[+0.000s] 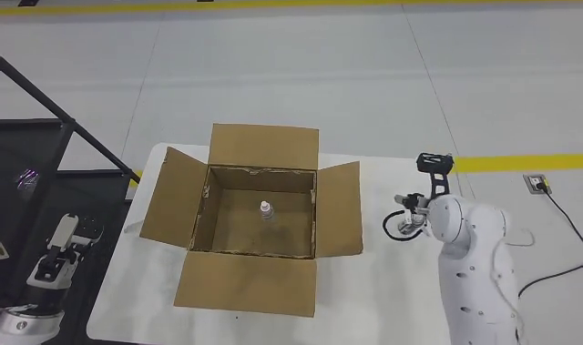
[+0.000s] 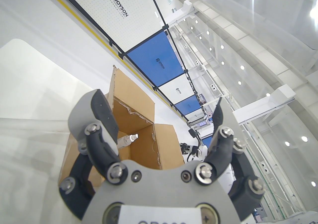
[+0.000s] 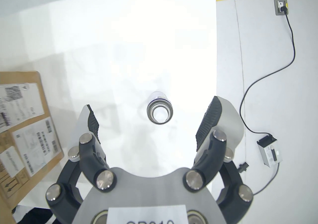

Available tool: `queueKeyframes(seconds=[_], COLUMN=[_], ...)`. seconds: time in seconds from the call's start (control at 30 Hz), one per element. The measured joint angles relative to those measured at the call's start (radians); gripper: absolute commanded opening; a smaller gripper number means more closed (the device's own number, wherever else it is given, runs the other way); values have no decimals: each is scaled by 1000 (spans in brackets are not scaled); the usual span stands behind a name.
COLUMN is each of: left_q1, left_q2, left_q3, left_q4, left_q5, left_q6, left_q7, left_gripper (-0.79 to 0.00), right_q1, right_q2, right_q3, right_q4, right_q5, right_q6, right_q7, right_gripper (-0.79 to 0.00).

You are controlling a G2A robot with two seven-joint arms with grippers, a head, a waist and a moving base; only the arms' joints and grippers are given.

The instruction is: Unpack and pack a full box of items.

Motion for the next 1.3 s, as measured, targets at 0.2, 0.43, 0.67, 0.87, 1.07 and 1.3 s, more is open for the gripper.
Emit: queueKeyframes(seconds=[0.2, 0.43, 0.67, 0.87, 1.07, 1.3], left_q1=[0, 0, 0, 0, 0, 0], left_q2=[0, 0, 0, 0, 0, 0], left_q3=[0, 0, 0, 0, 0, 0], left_q4=[0, 0, 0, 0, 0, 0], left_q5=[0, 0, 0, 0, 0, 0], left_q6=[0, 0, 0, 0, 0, 0], left_q7=[0, 0, 0, 0, 0, 0], left_gripper=[0, 0, 0, 0, 0, 0], right_q1=[57, 90, 124, 122, 72, -23], right_q2=[10, 18, 26, 33, 36, 22], right_q3=[-5, -6, -11, 1, 33, -1], right_q4=[145, 214, 287, 257, 52, -339], right_q5=[-28, -26, -26, 15, 126, 261], right_q6=[-44, -72, -91, -109, -91, 74], right_q7=[46, 69, 89, 84, 63, -19], right_gripper=[0, -345, -656, -785, -785, -785])
